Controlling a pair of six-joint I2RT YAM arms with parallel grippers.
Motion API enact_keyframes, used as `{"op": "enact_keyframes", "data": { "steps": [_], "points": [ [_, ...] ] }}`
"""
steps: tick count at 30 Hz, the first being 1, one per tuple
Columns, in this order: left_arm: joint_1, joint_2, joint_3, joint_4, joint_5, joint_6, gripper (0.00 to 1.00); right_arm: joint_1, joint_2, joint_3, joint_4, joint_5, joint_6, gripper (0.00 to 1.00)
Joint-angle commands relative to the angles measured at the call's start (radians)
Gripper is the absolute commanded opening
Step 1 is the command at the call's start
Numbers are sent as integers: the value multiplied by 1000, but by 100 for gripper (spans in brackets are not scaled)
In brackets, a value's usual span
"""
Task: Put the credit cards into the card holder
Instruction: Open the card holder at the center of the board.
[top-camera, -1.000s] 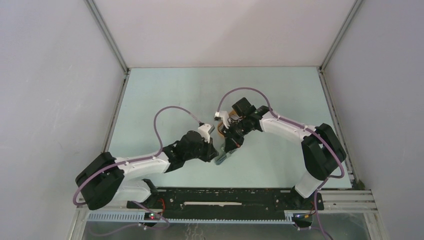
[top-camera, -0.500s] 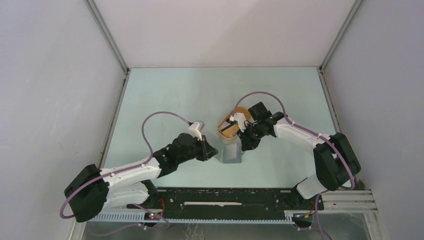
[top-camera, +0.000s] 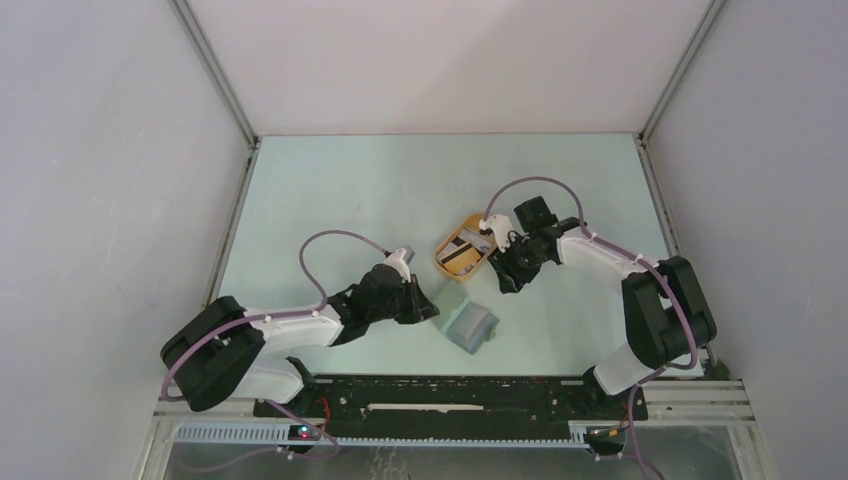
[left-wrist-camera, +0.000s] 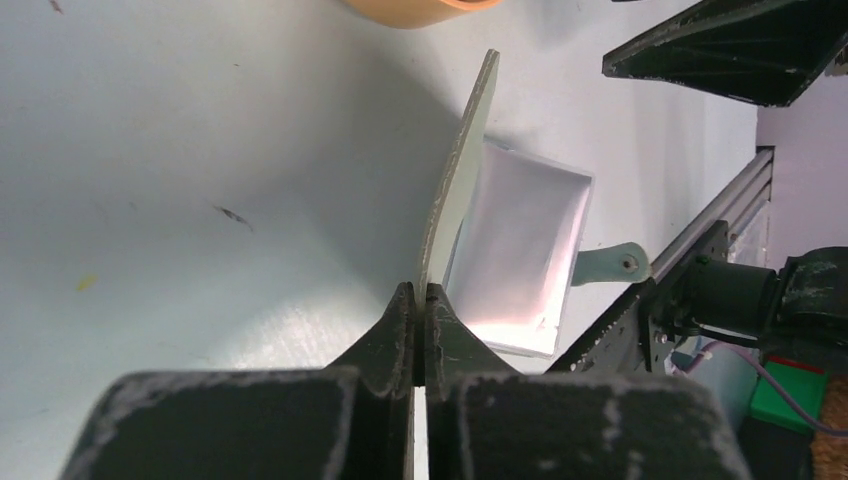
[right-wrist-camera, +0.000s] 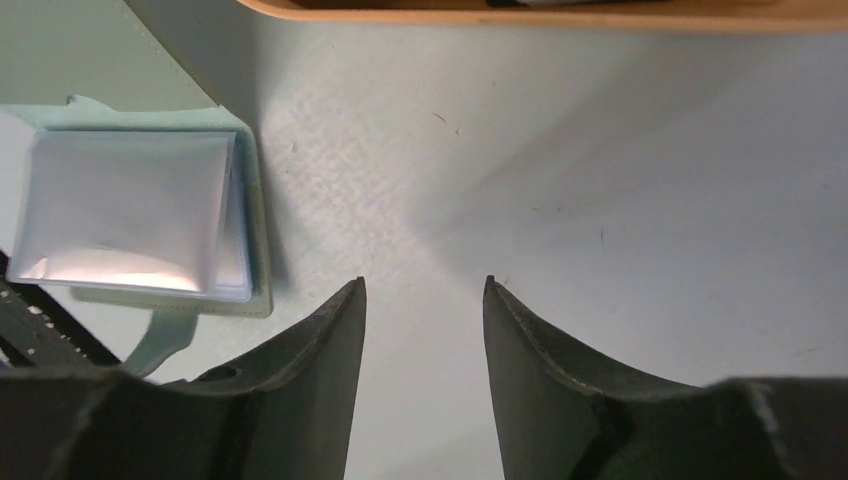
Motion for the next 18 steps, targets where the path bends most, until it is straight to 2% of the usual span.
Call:
{"op": "enact_keyframes", "data": {
  "steps": [1,6,8,11,13,15,18],
  "points": [
    [1,11,10,48,43,-28,0,-59,-85,21,-36,-147,6,56],
    [0,-13,8,43,34,-28,0,-82,-196,19,-133,-566,-70,56],
    [0,-32,7,35,17,-30,0,-56,-198,7,-176,-667,-144,55],
    [1,-59,-1,30,-8,-42,0,-3,-173,-23,-202,-649,-252,51],
    [0,-70,-11,25,-23,-53,0,9,-162,-41,-216,-624,-339,44],
    [0,-80,-27,32,-34,-69,0,26,-172,-73,-203,-594,-421,37],
    [1,-86,-46,43,-42,-85,0,88,-210,-126,-137,-499,-501,33]
  ]
}}
